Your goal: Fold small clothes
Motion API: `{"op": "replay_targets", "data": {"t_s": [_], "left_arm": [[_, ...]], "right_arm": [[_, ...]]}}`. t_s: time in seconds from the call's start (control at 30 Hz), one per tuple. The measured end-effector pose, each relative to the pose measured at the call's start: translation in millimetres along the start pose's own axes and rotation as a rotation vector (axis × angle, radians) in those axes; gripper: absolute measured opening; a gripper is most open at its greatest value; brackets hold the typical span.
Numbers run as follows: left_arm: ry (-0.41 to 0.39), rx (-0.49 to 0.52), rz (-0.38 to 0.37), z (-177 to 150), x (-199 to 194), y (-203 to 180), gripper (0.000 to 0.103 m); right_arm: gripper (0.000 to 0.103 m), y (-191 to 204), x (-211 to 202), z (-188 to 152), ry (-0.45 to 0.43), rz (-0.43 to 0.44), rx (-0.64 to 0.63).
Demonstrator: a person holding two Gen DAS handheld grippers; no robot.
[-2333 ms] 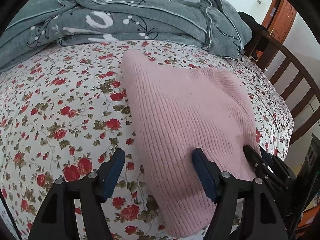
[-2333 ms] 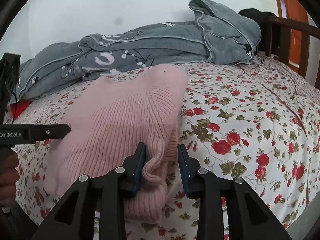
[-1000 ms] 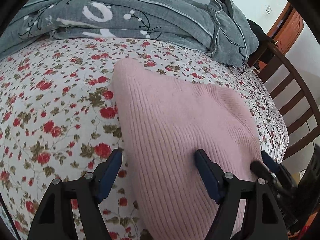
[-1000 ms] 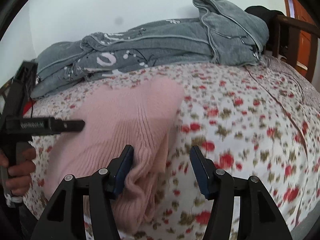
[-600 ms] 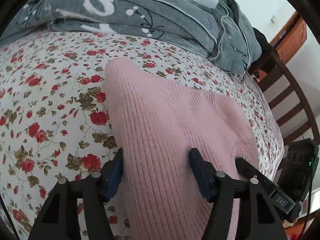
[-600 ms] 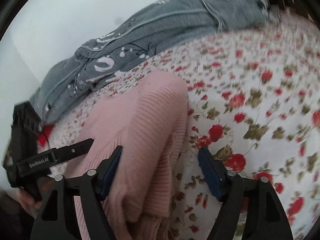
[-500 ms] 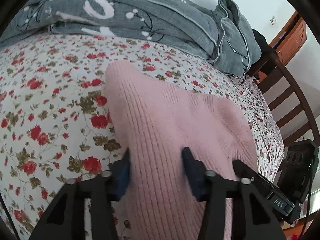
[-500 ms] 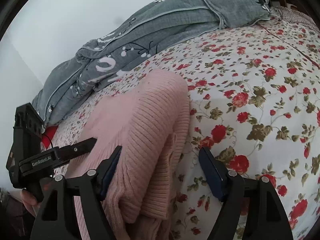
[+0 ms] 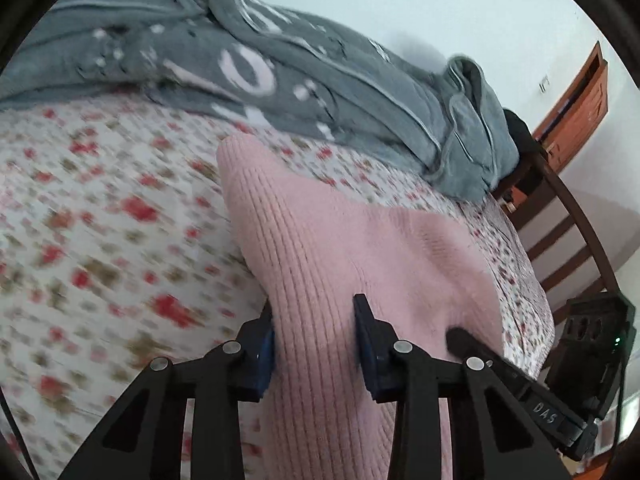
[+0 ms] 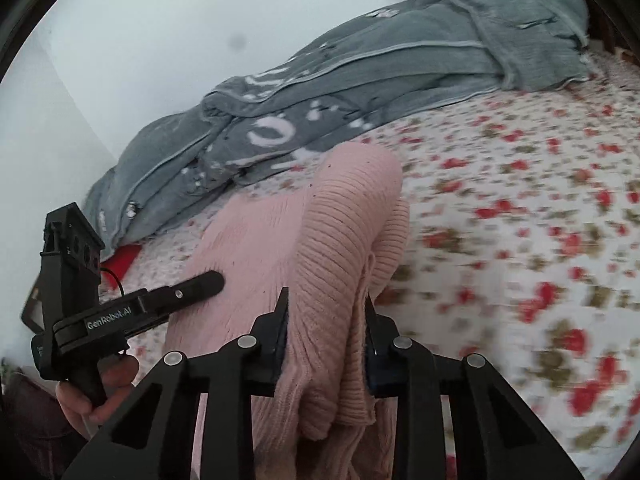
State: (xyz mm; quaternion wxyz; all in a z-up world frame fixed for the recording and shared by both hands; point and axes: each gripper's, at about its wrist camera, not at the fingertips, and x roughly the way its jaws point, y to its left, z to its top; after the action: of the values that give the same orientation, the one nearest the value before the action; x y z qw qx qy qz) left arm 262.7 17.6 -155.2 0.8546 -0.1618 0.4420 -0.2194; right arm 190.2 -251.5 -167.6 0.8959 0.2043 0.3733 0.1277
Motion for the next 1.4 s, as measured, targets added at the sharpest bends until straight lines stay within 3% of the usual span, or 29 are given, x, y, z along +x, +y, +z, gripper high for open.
{"op": "replay_targets", "data": {"t_s": [0.2,0.37,0.57,0.7,0.93,1.07,1.23,1.4], "left_arm": [[0.004,-0.005,0.085,14,-2,41,0.034],[0.044,-0.047,0.095,3,24,58,0.038],[0.031,0.018,0.151,-8,23,46,0.047],[0.035,0.032,0.147,-12,7,49,0.05],[0.026,0.064,0.158,-34,-27,35,0.051],[0.02,0.128,0.162,-55,-45,19,0.051],[0.057,0.18,0.197,-87,-49,11,0.051],[0.073,0.142,0.191,-98,-58,14,0.051]], "right_arm": [[0.028,40,46,-6,0.054,0.056,-0.037],[0.032,41,73,-17,0.086,-0.037,-0.096],[0.04,39,71,-19,0.098,-0.082,-0.132],[0.049,47,67,-17,0.094,-0.131,-0.159],[0.049,58,35,-22,0.057,-0.156,-0.17],[0.049,74,16,-41,0.009,-0.173,-0.26],[0.043,77,20,-76,0.055,-0.255,-0.403],[0.043,68,7,-82,0.088,-0.239,-0.348]]}}
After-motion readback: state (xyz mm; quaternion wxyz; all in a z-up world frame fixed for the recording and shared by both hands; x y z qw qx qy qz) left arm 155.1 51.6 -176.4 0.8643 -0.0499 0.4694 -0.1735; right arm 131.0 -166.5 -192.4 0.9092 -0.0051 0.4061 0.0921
